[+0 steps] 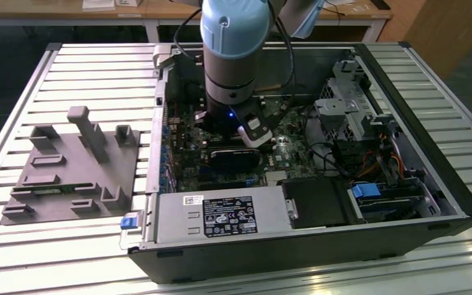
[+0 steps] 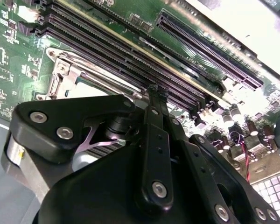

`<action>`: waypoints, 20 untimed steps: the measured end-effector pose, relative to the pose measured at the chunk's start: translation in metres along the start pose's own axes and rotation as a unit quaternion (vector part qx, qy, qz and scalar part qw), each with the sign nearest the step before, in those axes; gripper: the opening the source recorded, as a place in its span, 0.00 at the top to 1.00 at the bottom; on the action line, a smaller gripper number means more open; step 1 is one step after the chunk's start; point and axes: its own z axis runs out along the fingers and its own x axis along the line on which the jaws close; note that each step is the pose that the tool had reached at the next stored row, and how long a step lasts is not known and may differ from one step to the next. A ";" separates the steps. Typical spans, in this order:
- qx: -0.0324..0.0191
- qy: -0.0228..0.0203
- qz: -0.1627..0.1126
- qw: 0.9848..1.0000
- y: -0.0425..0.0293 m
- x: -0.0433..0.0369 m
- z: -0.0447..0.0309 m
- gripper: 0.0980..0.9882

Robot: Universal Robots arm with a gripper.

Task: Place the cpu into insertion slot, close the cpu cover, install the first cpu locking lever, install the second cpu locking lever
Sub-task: 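Install the second cpu locking lever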

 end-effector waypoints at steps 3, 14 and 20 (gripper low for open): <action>-0.005 0.000 0.000 1.000 -0.0002 0.0001 0.0007 0.99; -0.018 0.000 0.000 1.000 -0.0015 0.0062 0.0060 0.99; -0.019 0.000 0.000 1.000 -0.0015 0.0067 0.0058 0.99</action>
